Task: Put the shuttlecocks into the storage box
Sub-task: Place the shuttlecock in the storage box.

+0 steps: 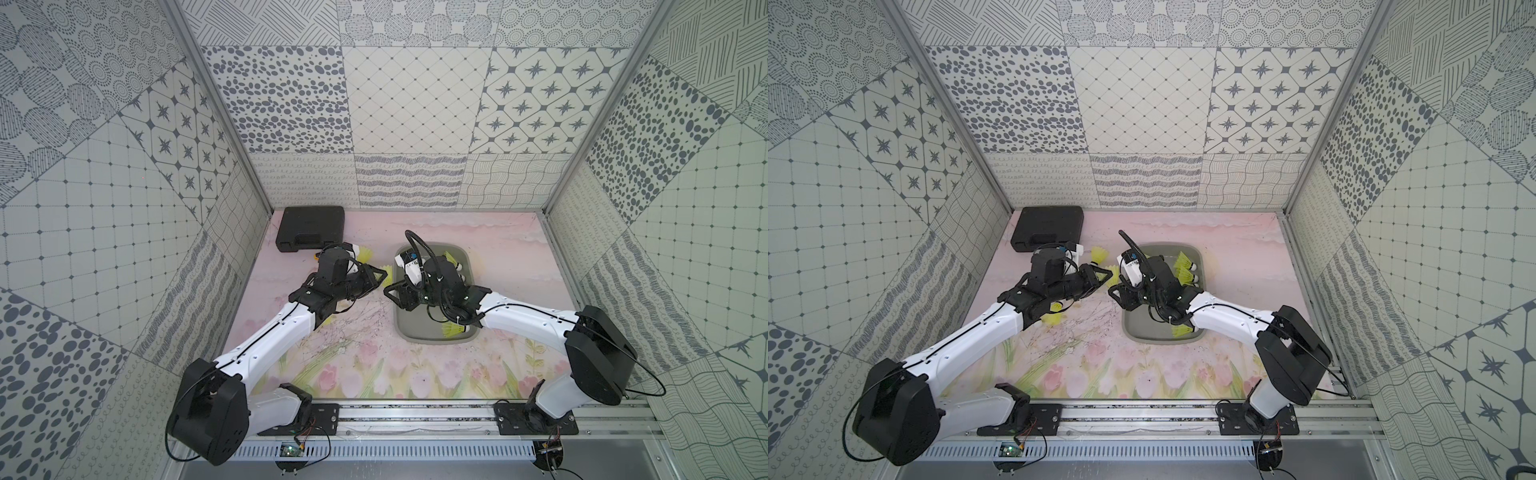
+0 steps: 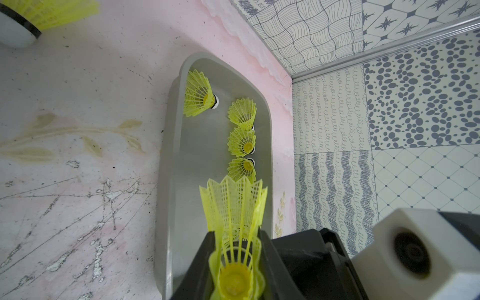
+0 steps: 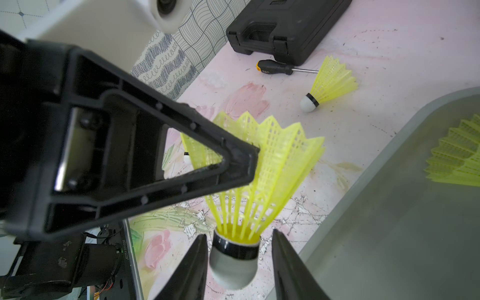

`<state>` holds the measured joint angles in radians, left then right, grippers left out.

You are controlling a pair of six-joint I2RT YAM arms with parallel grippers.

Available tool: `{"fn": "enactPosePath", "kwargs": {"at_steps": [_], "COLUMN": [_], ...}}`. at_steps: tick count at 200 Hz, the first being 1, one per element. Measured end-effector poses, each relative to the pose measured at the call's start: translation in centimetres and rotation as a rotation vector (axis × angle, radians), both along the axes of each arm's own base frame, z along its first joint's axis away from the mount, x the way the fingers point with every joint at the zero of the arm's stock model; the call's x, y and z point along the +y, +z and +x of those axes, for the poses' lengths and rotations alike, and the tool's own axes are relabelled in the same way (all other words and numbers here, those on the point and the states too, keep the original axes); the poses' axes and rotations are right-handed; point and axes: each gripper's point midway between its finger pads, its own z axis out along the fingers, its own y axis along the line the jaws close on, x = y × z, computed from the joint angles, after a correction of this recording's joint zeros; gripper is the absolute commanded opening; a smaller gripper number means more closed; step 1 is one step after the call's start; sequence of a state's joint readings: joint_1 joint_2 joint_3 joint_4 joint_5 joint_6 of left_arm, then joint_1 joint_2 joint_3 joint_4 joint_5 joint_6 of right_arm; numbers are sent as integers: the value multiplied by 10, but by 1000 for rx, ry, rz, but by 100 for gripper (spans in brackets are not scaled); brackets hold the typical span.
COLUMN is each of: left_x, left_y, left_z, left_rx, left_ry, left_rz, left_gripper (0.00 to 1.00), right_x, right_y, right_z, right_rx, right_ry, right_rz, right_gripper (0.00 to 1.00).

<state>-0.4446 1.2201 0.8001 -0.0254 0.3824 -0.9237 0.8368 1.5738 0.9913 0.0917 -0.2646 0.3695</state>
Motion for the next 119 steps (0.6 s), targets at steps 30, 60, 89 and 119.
{"fn": "enactPosePath", "kwargs": {"at_steps": [30, 60, 89, 119], "left_x": [0, 0, 0, 0], "left_y": [3, 3, 4, 12], "left_z": [1, 2, 2, 2], "left_rx": [-9, -8, -7, -23], "left_ry": [5, 11, 13, 5], "left_rz": [-10, -16, -17, -2], "left_gripper": [30, 38, 46, 53], "right_x": [0, 0, -1, -7], "right_y": [0, 0, -1, 0], "right_z": [0, 1, 3, 4], "right_rx": [4, 6, -3, -34], "right_ry": [-1, -9, -18, -31], "right_rz": [2, 3, -3, -22], "right_gripper": [30, 22, 21, 21]}}
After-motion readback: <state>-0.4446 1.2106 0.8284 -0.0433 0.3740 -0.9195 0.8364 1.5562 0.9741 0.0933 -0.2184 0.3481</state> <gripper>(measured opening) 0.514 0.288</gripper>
